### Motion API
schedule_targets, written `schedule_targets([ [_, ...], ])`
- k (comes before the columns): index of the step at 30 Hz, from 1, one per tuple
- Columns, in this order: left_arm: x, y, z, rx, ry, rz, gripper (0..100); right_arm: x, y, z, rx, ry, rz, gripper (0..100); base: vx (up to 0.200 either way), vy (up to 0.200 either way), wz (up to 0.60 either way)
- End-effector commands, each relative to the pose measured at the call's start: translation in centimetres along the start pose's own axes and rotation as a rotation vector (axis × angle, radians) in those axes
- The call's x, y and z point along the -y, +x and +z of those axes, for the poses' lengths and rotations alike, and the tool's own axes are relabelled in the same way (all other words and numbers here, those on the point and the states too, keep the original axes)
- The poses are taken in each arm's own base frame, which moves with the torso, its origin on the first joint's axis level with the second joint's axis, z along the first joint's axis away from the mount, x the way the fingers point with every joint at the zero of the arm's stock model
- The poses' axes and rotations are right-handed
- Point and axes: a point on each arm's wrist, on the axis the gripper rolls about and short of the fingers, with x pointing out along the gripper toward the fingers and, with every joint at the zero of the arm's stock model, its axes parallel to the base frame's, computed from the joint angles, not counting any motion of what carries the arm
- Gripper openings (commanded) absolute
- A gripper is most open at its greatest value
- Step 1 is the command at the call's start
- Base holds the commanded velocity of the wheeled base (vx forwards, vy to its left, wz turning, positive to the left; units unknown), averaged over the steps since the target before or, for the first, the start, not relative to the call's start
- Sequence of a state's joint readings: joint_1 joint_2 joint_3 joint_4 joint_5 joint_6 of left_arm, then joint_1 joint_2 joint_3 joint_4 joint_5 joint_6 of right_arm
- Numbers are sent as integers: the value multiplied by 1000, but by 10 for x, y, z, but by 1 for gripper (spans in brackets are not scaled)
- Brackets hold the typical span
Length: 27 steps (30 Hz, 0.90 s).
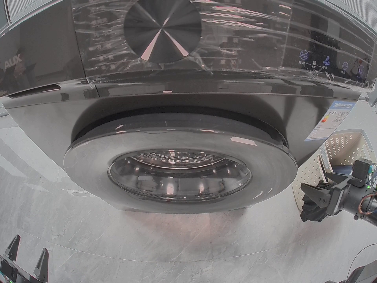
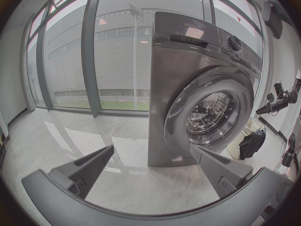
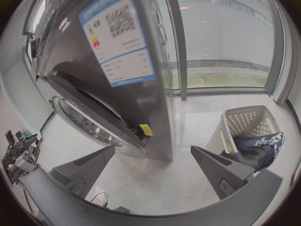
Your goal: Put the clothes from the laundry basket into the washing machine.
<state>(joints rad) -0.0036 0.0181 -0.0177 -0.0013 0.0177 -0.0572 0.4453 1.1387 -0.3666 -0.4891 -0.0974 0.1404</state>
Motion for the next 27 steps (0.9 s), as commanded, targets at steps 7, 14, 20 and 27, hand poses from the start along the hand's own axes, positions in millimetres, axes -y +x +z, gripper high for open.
schedule_targets([
  [7,0,0,-5,-7,-1,2,100,-26,39,10,-50,-14,81,100,0,0,0],
  [14,0,0,-5,-7,-1,2,100,-37,53,14,-43,24,124,100,0,0,0],
  [20,0,0,-5,-7,-1,2,100,-48,65,12,-20,40,160,100,0,0,0],
  [27,0,0,-4,-5,-1,2,100,-50,56,1,-36,30,186,100,0,0,0],
])
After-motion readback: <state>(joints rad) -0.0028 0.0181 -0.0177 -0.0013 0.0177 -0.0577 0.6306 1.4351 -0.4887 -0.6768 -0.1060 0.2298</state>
